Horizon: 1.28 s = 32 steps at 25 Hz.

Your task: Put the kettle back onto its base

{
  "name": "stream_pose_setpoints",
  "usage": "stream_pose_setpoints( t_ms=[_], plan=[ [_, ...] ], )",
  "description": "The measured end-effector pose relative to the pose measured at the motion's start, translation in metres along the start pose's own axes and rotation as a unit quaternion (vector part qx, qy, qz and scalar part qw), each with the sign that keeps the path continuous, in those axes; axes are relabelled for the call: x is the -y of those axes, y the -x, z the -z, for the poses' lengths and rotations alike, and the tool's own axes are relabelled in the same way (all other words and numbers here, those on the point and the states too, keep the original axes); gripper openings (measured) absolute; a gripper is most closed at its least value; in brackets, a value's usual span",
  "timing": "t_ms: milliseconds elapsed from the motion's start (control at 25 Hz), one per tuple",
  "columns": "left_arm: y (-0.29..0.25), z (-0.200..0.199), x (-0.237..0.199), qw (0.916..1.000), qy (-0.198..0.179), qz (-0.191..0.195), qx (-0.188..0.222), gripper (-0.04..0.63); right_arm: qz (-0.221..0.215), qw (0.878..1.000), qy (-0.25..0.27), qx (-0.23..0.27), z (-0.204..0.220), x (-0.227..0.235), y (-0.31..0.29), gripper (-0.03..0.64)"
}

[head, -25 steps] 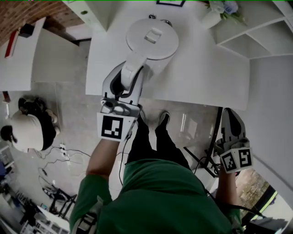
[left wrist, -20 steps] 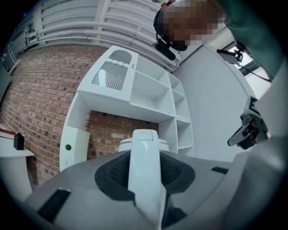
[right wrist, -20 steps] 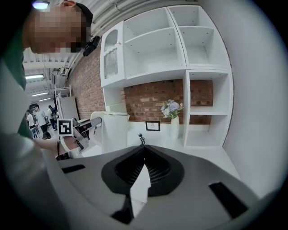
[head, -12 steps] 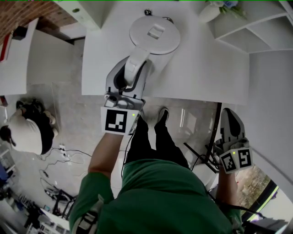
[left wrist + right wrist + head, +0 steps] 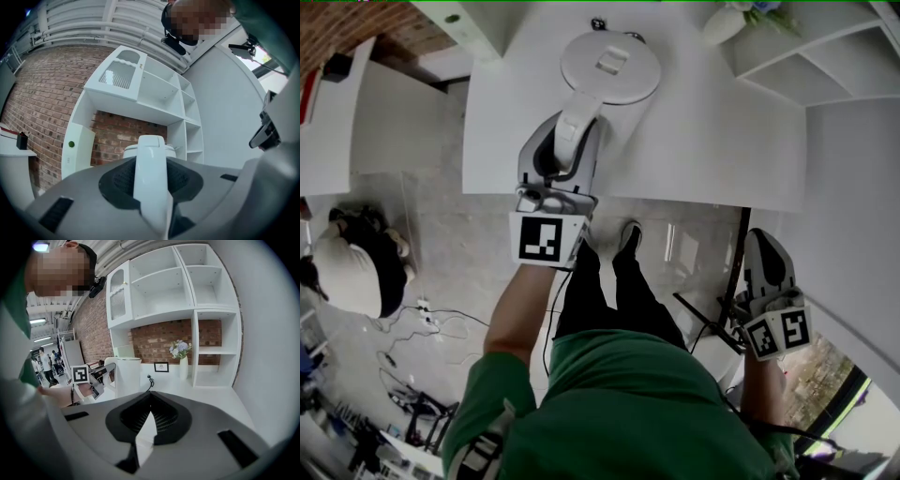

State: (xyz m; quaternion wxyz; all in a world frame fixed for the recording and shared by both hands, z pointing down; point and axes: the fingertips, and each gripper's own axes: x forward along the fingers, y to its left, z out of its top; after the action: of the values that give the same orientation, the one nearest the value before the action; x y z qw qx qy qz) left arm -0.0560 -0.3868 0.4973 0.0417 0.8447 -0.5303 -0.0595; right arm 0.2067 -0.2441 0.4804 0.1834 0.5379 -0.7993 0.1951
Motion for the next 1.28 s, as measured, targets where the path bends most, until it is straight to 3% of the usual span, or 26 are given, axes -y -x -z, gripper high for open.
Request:
stream_pose_setpoints(
  t_ms=[280, 960, 1280],
  plan=[
    [0.011, 0.011, 0.007, 0.9999, 0.007, -0.001, 0.010, 0.138, -0.015, 1.000, -0.008, 0.002, 0.010, -0.007, 0.003, 0.021],
    [0.071, 0.026, 0.028, 0.9986, -0.013, -0.015, -0.049, 0.138, -0.037, 0.998, -0.030, 0.045, -0.003, -0.019, 0.016, 0.021],
    [0.076, 0.042, 0.026, 0.9934, -0.038, -0.019, -0.106, 0.140, -0.045, 0.996, -0.042, 0.069, -0.030, -0.015, 0.011, 0.021]
  ],
)
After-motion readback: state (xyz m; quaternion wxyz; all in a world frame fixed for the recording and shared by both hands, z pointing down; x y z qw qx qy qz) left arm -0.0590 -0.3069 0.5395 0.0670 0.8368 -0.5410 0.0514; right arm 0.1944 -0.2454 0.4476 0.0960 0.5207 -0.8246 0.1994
